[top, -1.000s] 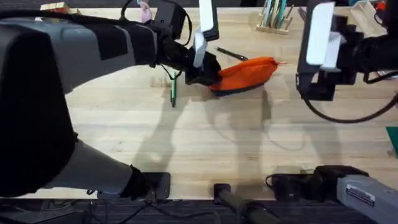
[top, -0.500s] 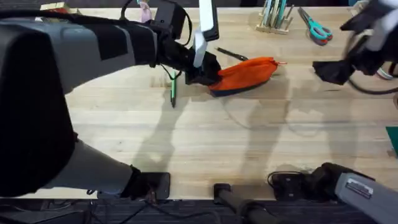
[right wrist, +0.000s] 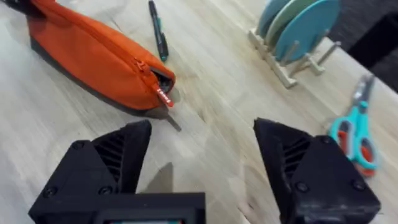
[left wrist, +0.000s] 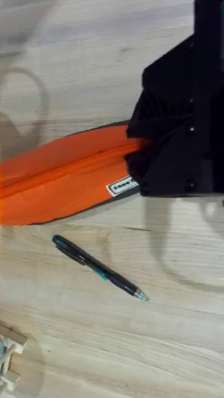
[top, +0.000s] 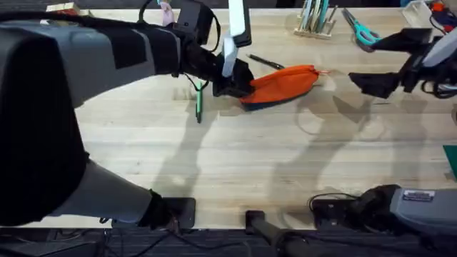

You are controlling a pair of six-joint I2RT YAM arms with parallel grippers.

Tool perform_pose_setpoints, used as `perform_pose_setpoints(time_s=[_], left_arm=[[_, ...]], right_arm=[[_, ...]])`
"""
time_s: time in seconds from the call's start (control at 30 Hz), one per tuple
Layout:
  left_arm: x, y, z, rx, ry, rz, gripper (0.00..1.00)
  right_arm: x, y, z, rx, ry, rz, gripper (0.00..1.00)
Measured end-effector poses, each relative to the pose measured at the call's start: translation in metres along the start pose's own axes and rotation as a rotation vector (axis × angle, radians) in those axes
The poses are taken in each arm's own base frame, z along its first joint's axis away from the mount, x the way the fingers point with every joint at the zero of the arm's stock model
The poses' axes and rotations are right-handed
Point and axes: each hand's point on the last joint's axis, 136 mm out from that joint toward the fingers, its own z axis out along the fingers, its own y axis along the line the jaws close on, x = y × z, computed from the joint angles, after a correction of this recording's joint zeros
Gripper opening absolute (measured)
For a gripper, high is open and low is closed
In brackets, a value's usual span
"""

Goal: Unzip the bag, pick up the pens from the table one at a time and place them inside, then zip the bag closed.

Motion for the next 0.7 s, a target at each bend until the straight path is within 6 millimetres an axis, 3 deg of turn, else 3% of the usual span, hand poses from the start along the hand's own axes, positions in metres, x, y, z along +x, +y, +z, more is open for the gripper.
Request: perform_pose_setpoints(time_s=[0.2,0.37,0.7], left_arm=[[0.000,0.000,0.000,0.000,0.000,0.000,0.042],[0.000,0.000,0.000,0.000,0.000,0.000,0.042],[0.000,0.000,0.000,0.000,0.000,0.000,0.042]], right_arm=[[0.016,-0.008,0.019,-0.032,-0.048,-0.075,0.995],[0.016,-0.017,0.024,-0.015,-0.072,-0.154,0.995],[0.018,-0.005,0.037,-0.078,-0.121,-0.123,0.995]])
